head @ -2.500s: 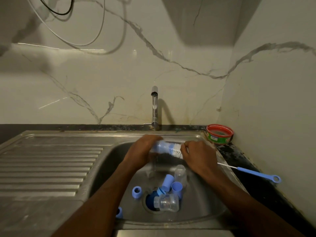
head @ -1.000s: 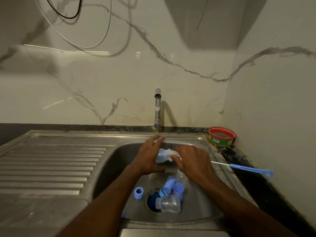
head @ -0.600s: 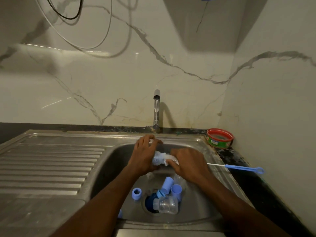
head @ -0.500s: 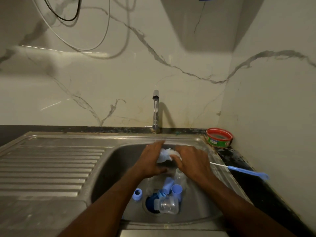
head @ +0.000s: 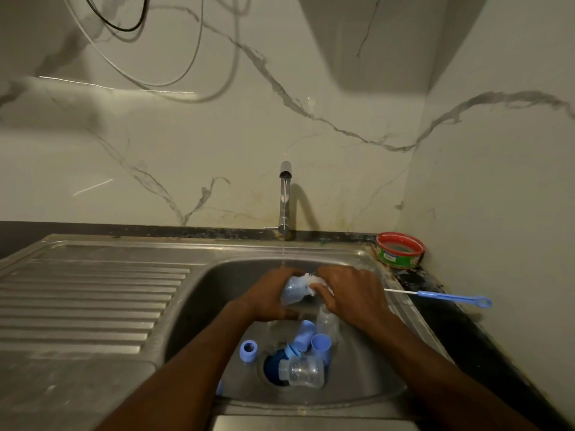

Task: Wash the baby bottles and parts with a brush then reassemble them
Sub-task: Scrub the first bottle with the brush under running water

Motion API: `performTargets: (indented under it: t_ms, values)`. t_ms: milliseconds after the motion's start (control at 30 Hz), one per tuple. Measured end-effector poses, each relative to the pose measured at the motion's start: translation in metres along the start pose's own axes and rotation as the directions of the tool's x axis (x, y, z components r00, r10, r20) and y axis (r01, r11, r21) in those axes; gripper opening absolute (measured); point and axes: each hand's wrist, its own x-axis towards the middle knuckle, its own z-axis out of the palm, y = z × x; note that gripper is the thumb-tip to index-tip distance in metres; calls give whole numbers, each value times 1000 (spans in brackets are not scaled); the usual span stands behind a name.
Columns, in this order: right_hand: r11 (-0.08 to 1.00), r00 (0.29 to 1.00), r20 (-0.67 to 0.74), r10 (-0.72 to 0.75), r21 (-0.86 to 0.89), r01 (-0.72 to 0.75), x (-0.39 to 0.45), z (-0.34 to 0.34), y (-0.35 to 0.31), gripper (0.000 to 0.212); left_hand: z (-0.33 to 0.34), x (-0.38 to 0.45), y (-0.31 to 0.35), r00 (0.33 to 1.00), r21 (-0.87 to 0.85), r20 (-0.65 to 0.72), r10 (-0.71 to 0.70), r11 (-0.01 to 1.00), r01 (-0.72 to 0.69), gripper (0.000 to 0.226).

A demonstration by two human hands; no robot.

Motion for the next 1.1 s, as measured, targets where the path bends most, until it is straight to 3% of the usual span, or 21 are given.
performTargets:
  t_ms: [67, 167, 233, 333, 400, 467, 500, 567, 600, 633, 667, 700, 733, 767, 800, 833, 900, 967, 1033, 1067, 1100]
  values:
    - [994, 995, 15, 96, -52, -95, 2, 0, 0, 25, 0, -1, 4, 998, -48, 58, 12, 999, -10, 84]
    - [967, 960, 126, 252, -82, -243, 4, 8, -2, 36, -6, 0, 7, 990, 228, -126, 64, 973, -34, 65]
    - [943, 913, 286, 291, 77, -325, 8, 12, -4, 39, -11, 2, 8, 968, 392, -229, 102, 920, -4, 64]
    - [752, 828, 496, 261, 433, -497, 13, 9, -10, 39, -12, 2, 9, 942, 492, -298, 154, 870, 13, 67]
    - [878, 906, 380, 188, 348, -329, 9, 9, -9, 36, -8, 2, 2, 959, 419, -245, 143, 908, -28, 58]
    - [999, 989, 140, -42, 19, 39, 6, 13, -3, 33, -11, -2, -3, 1000, 171, 16, -14, 985, 11, 55]
    - [965, 974, 45, -223, -130, 227, 5, 15, 0, 29, -15, -6, 0, 970, 55, 231, -72, 997, 61, 50]
    - [818, 851, -21, -524, -292, 496, 5, 17, 2, 21, -25, -15, 9, 804, -63, 587, -94, 985, 161, 34]
    - [768, 804, -28, -594, -319, 556, 4, 17, 1, 22, -29, -18, 13, 734, -72, 672, -99, 977, 198, 31]
    - [748, 786, -18, -618, -322, 580, 3, 17, -1, 22, -31, -20, 13, 718, -48, 686, -119, 977, 207, 31]
    - [768, 805, 5, -594, -295, 568, 2, 17, -6, 20, -32, -21, 14, 761, -1, 633, -141, 983, 184, 31]
    - [833, 862, 18, -507, -249, 495, 1, 16, -13, 17, -31, -20, 14, 849, 77, 503, -159, 987, 139, 32]
    - [935, 947, 38, -318, -152, 320, 1, 14, -20, 21, -30, -18, 14, 946, 188, 289, -146, 978, 93, 37]
    - [999, 993, 107, -41, 16, 39, 5, 8, -25, 28, -27, -15, 12, 999, 307, 6, -49, 951, 44, 40]
    - [950, 958, 218, 186, 208, -232, 10, 5, -27, 31, -23, -11, 10, 971, 417, -222, 84, 909, 17, 43]
    - [835, 893, 330, 305, 359, -418, 14, 3, -27, 31, -21, -6, 11, 908, 506, -360, 213, 863, -2, 45]
    - [734, 863, 380, 333, 470, -490, 18, -3, -27, 30, -18, 0, 15, 816, 603, -443, 371, 797, -35, 48]
    - [849, 921, 272, 278, 378, -368, 12, -8, -26, 29, -19, 3, 19, 819, 613, -428, 382, 789, -47, 50]
    - [986, 985, 136, 104, 116, -120, 5, -10, -23, 30, -21, 0, 18, 933, 454, -326, 150, 891, 16, 50]
    - [997, 994, 94, -48, -49, 53, 3, -8, -19, 29, -21, -3, 17, 991, 304, -133, -11, 951, 51, 49]
    - [946, 969, 76, -236, -209, 247, 4, -2, -13, 29, -22, -6, 17, 978, 143, 163, -127, 984, 104, 48]
